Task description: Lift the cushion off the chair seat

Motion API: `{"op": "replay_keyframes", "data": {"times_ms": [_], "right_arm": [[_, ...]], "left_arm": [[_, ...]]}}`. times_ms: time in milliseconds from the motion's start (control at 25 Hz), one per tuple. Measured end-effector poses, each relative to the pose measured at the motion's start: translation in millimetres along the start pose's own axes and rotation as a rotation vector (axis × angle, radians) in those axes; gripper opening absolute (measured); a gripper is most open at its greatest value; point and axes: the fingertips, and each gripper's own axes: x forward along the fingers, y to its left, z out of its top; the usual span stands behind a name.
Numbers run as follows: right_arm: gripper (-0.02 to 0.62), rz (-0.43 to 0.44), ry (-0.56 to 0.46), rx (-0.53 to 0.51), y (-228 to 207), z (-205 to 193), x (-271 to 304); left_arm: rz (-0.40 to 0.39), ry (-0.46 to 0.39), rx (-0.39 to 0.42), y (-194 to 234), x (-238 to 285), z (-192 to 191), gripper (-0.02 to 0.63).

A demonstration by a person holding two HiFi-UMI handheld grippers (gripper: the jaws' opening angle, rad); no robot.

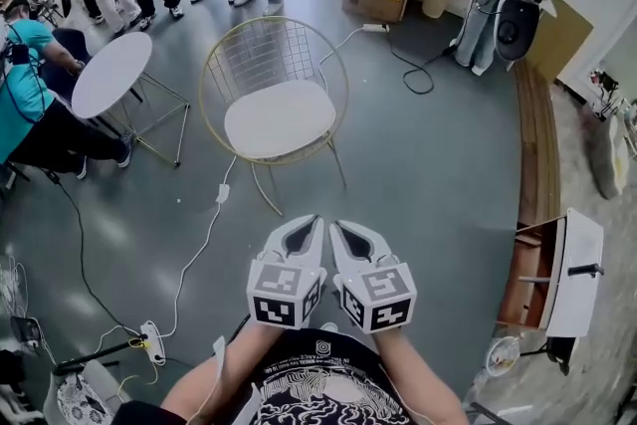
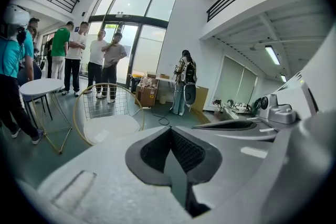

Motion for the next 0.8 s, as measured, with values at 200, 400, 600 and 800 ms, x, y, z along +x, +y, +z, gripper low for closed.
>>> {"op": "replay_keyframes", "data": {"times_ms": [200,400,600,800], "right_arm": [[-0.002,-0.009,0.022,-0.004,-9.2,16.9,43.7],[-0.002,-0.015,0.048,-0.014,-19.1,38.8,87.9],[-0.002,-0.018,0.073,-0.027,-30.7,65.5,133.8],[-0.002,-0.005,0.111,-0.054,-27.0,98.7,170.5]], "left_arm": [[-0.012,0.007,-0.018,34.6,28.7,16.7,-0.003],[-0.026,0.015,-0.044,68.2,59.9,37.5,-0.003],[-0.024,0.010,-0.085,105.2,88.4,61.9,-0.003],[-0.019,0.007,-0.150,140.3,99.5,89.4,-0.003]]}}
